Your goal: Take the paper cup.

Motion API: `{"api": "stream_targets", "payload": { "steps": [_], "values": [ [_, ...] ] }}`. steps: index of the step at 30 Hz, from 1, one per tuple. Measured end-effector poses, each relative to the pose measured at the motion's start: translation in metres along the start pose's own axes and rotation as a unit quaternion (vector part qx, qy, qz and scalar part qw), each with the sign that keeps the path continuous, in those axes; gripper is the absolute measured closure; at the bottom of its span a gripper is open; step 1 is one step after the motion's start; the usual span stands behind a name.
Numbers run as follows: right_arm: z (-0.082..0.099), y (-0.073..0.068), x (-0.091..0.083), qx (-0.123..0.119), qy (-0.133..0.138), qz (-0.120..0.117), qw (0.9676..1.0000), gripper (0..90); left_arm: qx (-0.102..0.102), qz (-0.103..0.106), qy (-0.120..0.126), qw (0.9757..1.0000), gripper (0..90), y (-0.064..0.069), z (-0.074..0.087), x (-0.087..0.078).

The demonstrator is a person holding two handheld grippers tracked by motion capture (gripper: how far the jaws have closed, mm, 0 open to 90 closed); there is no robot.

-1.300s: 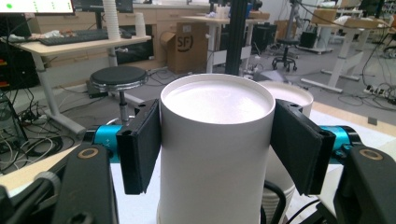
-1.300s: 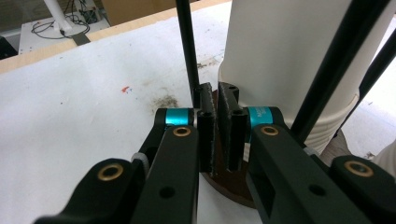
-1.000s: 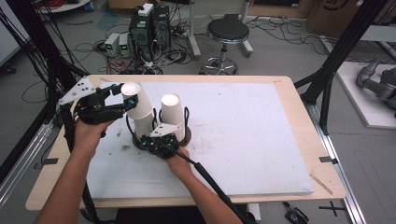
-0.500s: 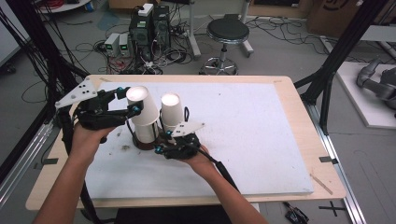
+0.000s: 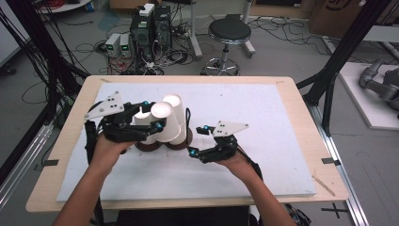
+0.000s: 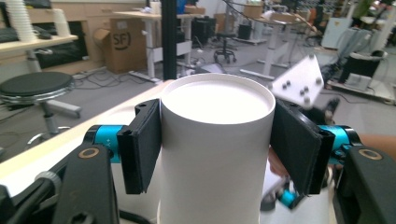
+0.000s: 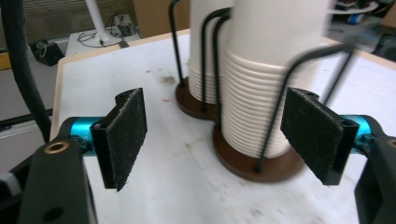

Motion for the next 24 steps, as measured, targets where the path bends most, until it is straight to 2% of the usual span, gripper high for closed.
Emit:
{"api": "stream_targets", "payload": {
  "steps": [3, 7, 10, 14, 16, 21, 24],
  "values": [
    [0.005, 0.008, -0.015, -0.005, 0.008, 0.004, 0.9999, 22.4, 0.002, 0.009, -0.003, 1.0000, 35.4, 0.004, 0.006, 0.009],
    [0.010, 0.015, -0.028, -0.021, 0.004, 0.006, 0.9998, 22.1, 0.003, 0.017, -0.009, 0.9998, 35.3, 0.008, 0.013, 0.019],
    [0.014, 0.022, -0.036, -0.019, 0.000, 0.011, 0.9998, 21.8, 0.006, 0.018, -0.013, 0.9997, 35.3, 0.008, 0.019, 0.025],
    [0.019, 0.029, -0.041, -0.007, -0.017, 0.023, 0.9996, 21.0, 0.007, 0.024, -0.010, 0.9996, 35.3, 0.007, 0.028, 0.030],
    [0.022, 0.032, -0.042, -0.013, -0.030, 0.030, 0.9990, 20.9, 0.005, 0.022, -0.008, 0.9997, 35.3, 0.005, 0.032, 0.030],
    [0.025, 0.036, -0.043, -0.003, -0.044, 0.040, 0.9982, 20.9, -0.008, 0.013, -0.003, 0.9999, 35.2, -0.002, 0.042, 0.028],
    [0.028, 0.042, -0.040, 0.005, -0.055, 0.055, 0.9970, 21.0, -0.014, 0.007, 0.001, 0.9999, 35.3, -0.007, 0.047, 0.026]
  ]
}}
Point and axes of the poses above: each handheld gripper's, and its own axes: x roughly forward along the jaws, z roughly out of its underside, y roughly to its right, the point moved 4 cm from there along x, roughly forward along the jaws
